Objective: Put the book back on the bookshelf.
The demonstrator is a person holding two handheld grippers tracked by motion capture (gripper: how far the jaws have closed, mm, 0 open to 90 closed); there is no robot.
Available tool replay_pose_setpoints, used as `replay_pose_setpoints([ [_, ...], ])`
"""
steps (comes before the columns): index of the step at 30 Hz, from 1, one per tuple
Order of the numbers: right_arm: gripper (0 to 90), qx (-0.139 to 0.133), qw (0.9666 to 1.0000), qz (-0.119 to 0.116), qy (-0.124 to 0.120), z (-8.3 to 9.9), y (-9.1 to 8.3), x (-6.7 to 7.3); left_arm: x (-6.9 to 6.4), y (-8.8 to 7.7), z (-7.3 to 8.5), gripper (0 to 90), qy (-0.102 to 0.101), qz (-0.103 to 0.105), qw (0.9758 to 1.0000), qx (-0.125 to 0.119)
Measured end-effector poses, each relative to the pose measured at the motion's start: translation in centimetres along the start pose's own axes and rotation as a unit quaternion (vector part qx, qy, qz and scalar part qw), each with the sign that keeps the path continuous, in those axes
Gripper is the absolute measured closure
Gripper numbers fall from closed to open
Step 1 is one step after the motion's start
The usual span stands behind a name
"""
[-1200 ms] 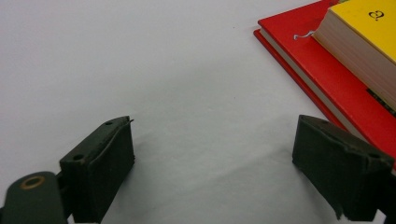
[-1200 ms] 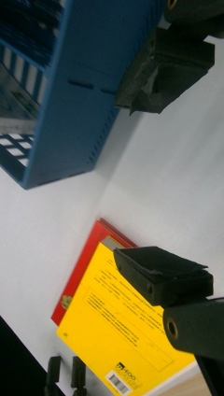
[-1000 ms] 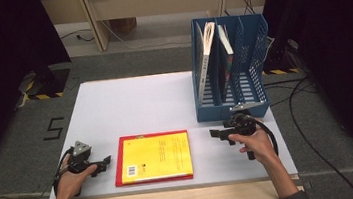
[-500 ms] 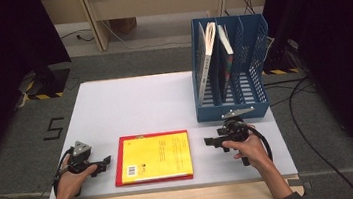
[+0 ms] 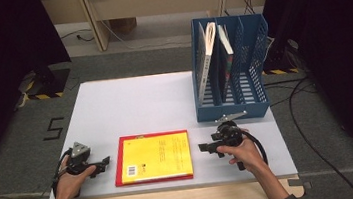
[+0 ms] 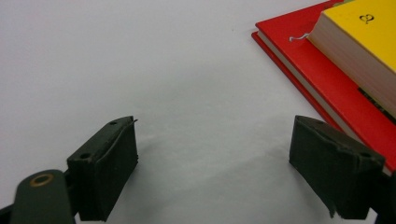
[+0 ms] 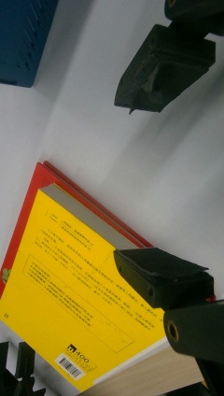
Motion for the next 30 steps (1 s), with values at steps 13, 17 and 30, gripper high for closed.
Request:
replay_pose_setpoints([
  [13,22.5,0.012,0.9998,-0.019,0.0,0.6,1.0,1.2,-2.2,-1.0,-1.4,14.9,-0.016,0.031,0.9986,-0.04],
  [17,22.1,0.015,0.9995,-0.029,0.0,0.7,1.5,1.7,-3.3,-1.0,-1.5,14.9,-0.007,0.046,0.9982,-0.037],
  [30,22.2,0.03,0.9979,-0.057,0.001,1.2,3.0,3.3,-5.2,-0.7,-1.3,15.1,0.014,0.058,0.9981,-0.017],
])
Point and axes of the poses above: each handheld gripper's, and its own axes: y roughly forward along the jaws, z roughly out of its underside, x roughly to its left, the point moved 8 cm from there along y, roughly forward along the jaws, and after that the axes turned 4 degrees about y, right-handed, at the moved point
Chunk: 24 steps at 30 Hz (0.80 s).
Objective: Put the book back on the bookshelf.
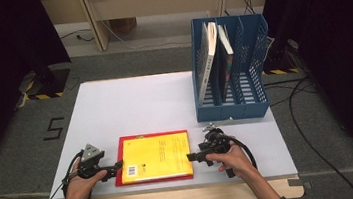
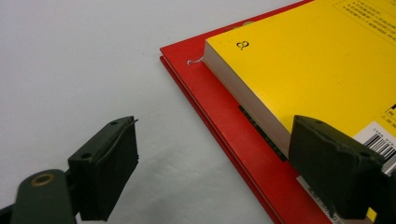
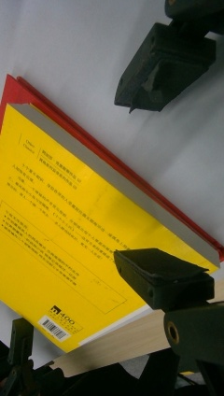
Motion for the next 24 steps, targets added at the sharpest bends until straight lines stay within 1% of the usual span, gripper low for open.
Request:
replay_pose_setpoints([
  [4,22.2,0.001,1.0,-0.009,0.002,-0.1,0.4,0.4,-0.1,-0.1,0.0,18.2,0.0,0.002,1.0,0.001],
  [8,22.2,0.003,0.9999,-0.011,0.003,-0.2,0.8,0.5,-0.3,-0.1,-0.1,21.2,0.007,0.002,1.0,0.002],
  [15,22.3,0.006,0.9998,-0.015,0.008,-0.1,1.3,0.6,-0.4,-0.2,-0.2,22.4,0.013,0.0,0.9999,0.003],
  [16,22.3,0.009,0.9998,-0.015,0.01,-0.1,1.4,0.6,-0.5,-0.2,-0.2,22.7,0.013,0.001,0.9999,0.002],
  [18,22.2,0.008,0.9998,-0.017,0.008,-0.1,1.5,0.6,-0.9,0.0,-0.3,25.3,0.009,0.014,0.9999,0.0],
  [19,22.3,0.006,0.9998,-0.018,0.011,-0.2,1.5,0.6,-1.3,0.1,-0.3,26.1,0.012,0.018,0.9998,-0.001],
  [20,22.4,0.006,0.9997,-0.02,0.012,-0.2,1.5,0.6,-1.6,0.2,-0.4,25.9,0.02,0.02,0.9996,0.001],
  [21,22.4,0.007,0.9997,-0.021,0.011,-0.1,1.5,0.7,-1.8,0.3,-0.5,25.0,0.031,0.016,0.9994,0.001],
  [22,20.8,0.008,0.9996,-0.022,0.013,-0.1,1.5,0.8,-2.0,0.4,-0.6,23.4,0.035,0.015,0.9993,0.002],
  [24,20.7,0.006,0.9998,-0.016,0.012,-0.2,1.5,0.6,-2.2,0.4,-0.6,21.0,0.037,0.016,0.9992,0.002],
])
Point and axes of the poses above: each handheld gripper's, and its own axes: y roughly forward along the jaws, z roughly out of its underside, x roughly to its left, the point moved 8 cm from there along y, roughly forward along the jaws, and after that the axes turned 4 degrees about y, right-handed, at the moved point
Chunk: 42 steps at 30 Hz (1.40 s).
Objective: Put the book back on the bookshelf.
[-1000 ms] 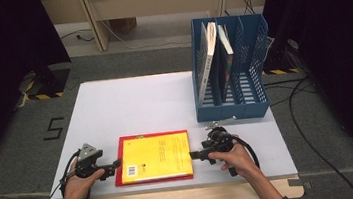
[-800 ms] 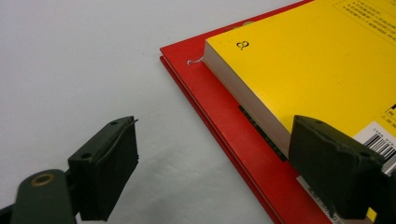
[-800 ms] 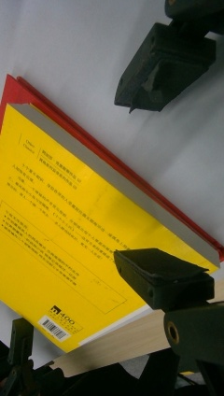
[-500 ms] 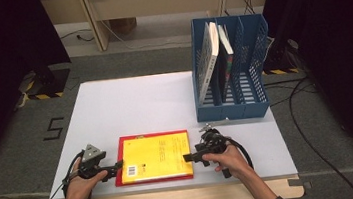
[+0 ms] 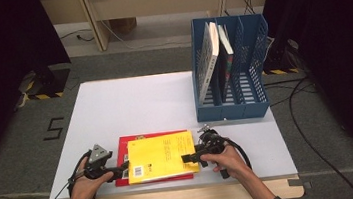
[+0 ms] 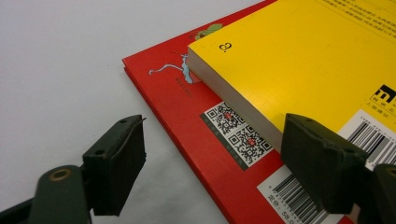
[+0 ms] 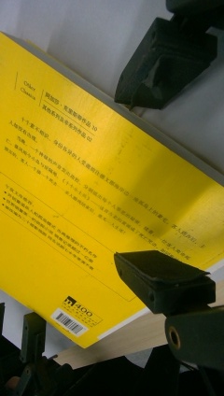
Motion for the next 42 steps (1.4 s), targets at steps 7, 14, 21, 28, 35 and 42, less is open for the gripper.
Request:
replay_pose_setpoints([
  [7,18.6,-0.004,1.0,-0.004,0.008,0.0,0.1,0.0,0.3,0.2,0.4,16.6,-0.009,0.001,0.9999,0.009],
  [14,18.0,-0.02,0.9991,-0.012,0.035,-0.1,0.1,0.1,0.3,0.3,0.6,16.6,-0.019,0.007,0.9997,0.012],
  [21,20.4,-0.051,0.994,-0.022,0.094,-0.2,0.0,0.0,0.4,0.4,0.6,14.3,-0.02,-0.004,0.9997,0.014],
  [28,23.3,-0.084,0.9913,-0.039,0.093,-1.7,-0.7,0.5,0.2,0.5,0.4,13.4,-0.012,-0.004,0.9998,0.016],
  [35,30.0,-0.087,0.9932,-0.03,0.071,-2.2,-1.0,0.6,0.5,0.8,0.5,7.6,-0.016,-0.002,0.9997,0.018],
  [42,36.8,-0.081,0.9946,-0.005,0.065,-2.2,-0.2,-0.7,0.4,0.9,0.5,8.0,-0.02,0.002,0.9997,0.017],
])
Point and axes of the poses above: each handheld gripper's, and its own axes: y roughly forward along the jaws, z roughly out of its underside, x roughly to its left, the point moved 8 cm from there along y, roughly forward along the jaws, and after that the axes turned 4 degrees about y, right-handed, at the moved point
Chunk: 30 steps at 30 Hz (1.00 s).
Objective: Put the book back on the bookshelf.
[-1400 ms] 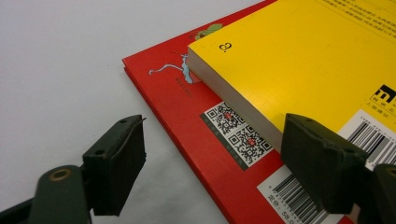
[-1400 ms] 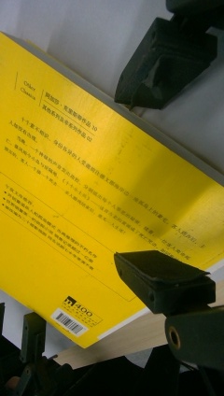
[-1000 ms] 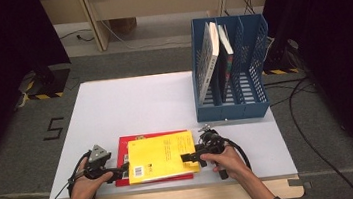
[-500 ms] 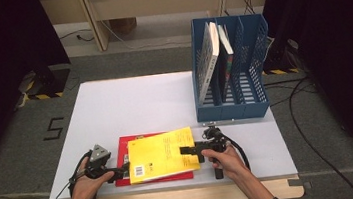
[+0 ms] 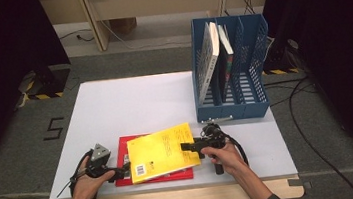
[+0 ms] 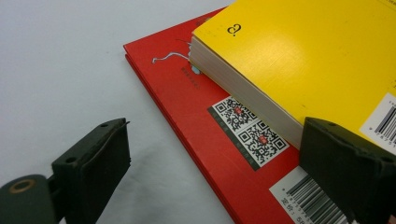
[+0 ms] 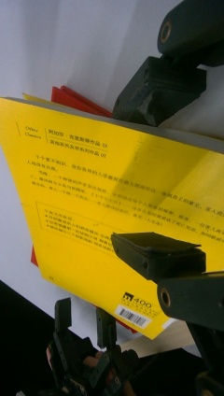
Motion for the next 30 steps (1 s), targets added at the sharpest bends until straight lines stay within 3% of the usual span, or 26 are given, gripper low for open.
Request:
replay_pose_setpoints([
  [3,41.9,-0.002,0.9998,-0.007,0.017,-0.1,-0.1,-0.2,0.0,0.1,0.1,7.4,-0.006,0.004,1.0,0.0],
  [5,40.2,0.013,0.9993,0.035,-0.004,0.3,0.4,-1.0,-0.1,0.0,0.0,7.7,-0.004,0.001,1.0,0.0],
  [7,42.3,0.017,0.9993,0.029,0.016,0.4,0.5,-1.1,-0.3,-0.2,-0.1,10.7,0.006,-0.002,1.0,0.001],
  [10,41.5,0.017,0.9993,0.027,0.018,0.5,0.4,-1.1,-0.4,-0.3,0.1,13.9,0.013,-0.006,0.9999,0.005],
  [16,38.7,0.01,0.9993,0.026,0.024,0.5,0.5,-0.9,-0.2,0.0,0.2,9.5,0.001,-0.006,1.0,0.007],
  [18,40.2,-0.002,0.9994,0.015,0.03,0.2,0.2,-0.6,-0.2,0.0,0.2,9.4,-0.002,-0.001,1.0,0.007],
  [20,43.4,-0.023,0.9985,-0.02,0.046,-0.5,-0.5,0.0,-0.3,0.1,0.2,9.4,-0.001,0.002,1.0,0.007],
  [25,44.9,-0.023,0.9995,-0.016,0.012,-1.7,-1.0,0.9,-0.4,0.0,0.1,9.4,0.007,-0.004,0.9999,0.008],
  [27,47.3,-0.017,0.9995,-0.022,0.014,-2.1,-1.4,1.1,-0.4,0.0,0.1,9.4,0.008,-0.003,0.9999,0.007],
  [30,50.8,-0.02,0.9992,-0.032,-0.011,-3.1,-2.5,2.5,-0.4,0.0,0.1,9.0,0.012,-0.005,0.9999,0.007],
])
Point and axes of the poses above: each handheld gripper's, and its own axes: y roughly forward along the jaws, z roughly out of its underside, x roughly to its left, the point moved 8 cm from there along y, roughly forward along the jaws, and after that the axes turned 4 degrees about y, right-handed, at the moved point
